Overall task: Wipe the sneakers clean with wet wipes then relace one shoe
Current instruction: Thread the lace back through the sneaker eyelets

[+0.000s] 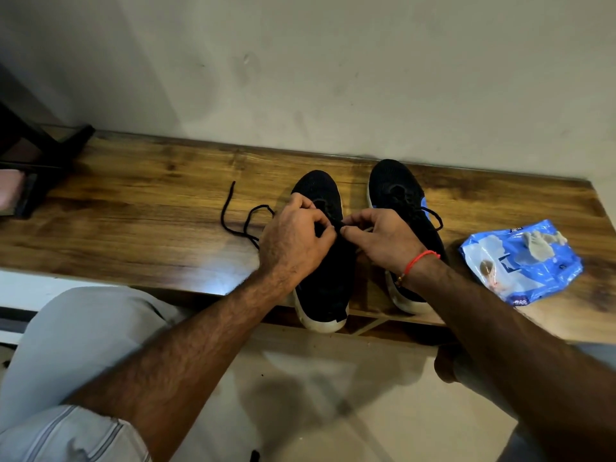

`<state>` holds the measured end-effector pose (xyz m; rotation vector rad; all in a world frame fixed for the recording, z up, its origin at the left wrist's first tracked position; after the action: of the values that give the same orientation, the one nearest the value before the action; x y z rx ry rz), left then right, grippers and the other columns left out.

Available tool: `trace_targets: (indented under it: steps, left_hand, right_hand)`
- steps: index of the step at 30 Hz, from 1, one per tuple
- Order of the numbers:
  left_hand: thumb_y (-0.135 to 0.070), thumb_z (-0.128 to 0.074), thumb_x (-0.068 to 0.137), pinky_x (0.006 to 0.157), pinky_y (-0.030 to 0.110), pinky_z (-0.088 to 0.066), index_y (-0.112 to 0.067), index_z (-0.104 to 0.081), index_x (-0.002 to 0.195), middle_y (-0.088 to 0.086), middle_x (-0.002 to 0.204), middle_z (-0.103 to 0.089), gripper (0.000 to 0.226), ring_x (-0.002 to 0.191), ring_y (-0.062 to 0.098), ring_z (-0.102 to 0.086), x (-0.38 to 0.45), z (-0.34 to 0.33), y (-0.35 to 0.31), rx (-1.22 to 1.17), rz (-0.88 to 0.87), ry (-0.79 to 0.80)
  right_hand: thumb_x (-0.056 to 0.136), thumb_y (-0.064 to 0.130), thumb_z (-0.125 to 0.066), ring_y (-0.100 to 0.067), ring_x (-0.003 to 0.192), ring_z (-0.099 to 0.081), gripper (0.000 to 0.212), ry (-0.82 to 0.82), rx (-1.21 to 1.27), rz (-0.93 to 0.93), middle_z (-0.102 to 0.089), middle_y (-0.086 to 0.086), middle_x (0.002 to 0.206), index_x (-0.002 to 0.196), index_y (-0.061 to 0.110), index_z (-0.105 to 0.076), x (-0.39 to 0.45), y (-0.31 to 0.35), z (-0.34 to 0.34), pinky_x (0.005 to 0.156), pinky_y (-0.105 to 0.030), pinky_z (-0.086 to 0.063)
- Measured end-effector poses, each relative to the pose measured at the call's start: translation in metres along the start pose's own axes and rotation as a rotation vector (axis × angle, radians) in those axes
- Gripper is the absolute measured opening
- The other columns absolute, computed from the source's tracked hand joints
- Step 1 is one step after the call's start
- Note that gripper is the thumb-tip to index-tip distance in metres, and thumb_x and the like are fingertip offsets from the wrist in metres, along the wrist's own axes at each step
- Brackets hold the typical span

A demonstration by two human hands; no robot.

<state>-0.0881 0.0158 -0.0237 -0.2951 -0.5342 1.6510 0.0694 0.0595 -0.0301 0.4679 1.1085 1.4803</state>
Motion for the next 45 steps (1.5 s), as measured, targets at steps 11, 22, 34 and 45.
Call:
trace_targets:
  steps: [11, 22, 34, 45]
  left_hand:
    - [-0.040, -0.073, 0.089, 0.080, 0.032, -0.045, -0.024, -0.074, 0.100, -0.006, 0.116, -0.047, 0.020, 0.108, 0.013, -0.046, 0.002, -0.002, 0.002, 0.102, -0.079, 0.070]
    - [-0.028, -0.071, 0.092, 0.089, 0.034, -0.050, -0.016, -0.075, 0.106, -0.006, 0.110, -0.048, 0.019, 0.109, 0.013, -0.049, 0.000, -0.015, 0.011, -0.035, -0.028, -0.001]
    - [-0.033, -0.071, 0.091, 0.100, 0.049, -0.041, -0.024, -0.067, 0.112, -0.001, 0.129, -0.043, 0.023, 0.118, 0.022, -0.042, -0.006, -0.015, 0.013, -0.045, 0.016, 0.009]
    - [-0.063, -0.069, 0.082, 0.106, 0.053, -0.029, -0.029, -0.025, 0.141, 0.004, 0.154, -0.015, 0.082, 0.135, 0.030, -0.030, -0.001, 0.004, 0.018, 0.158, 0.157, 0.199]
  right_hand:
    - [0.087, 0.026, -0.072, -0.017, 0.085, -0.070, 0.010, -0.016, 0.006, 0.015, -0.072, -0.002, 0.089, 0.096, 0.021, -0.070, -0.007, 0.001, -0.004, 0.081, -0.040, -0.060]
    - [0.094, 0.022, -0.066, -0.017, 0.080, -0.067, 0.015, 0.066, 0.150, -0.005, -0.070, -0.007, 0.091, 0.105, 0.014, -0.071, -0.006, 0.002, -0.004, 0.072, -0.029, -0.057]
    - [0.096, 0.018, -0.063, -0.016, 0.060, -0.062, 0.014, -0.029, 0.098, -0.040, -0.065, -0.004, 0.072, 0.082, 0.018, -0.065, 0.008, 0.001, -0.013, 0.057, -0.030, -0.053]
    - [0.088, 0.018, -0.055, -0.024, 0.089, -0.062, 0.021, -0.691, -0.301, 0.239, -0.068, -0.010, 0.097, 0.103, 0.007, -0.064, 0.017, 0.021, 0.088, 0.083, -0.028, -0.045]
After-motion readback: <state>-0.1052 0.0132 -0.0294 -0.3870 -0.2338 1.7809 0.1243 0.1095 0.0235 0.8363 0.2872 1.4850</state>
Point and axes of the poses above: each hand's wrist, its own x-axis towards the middle knuckle, its own z-axis out of the back of the hand, y = z × x, the point moved 2 cm from there along x, towards the middle knuckle
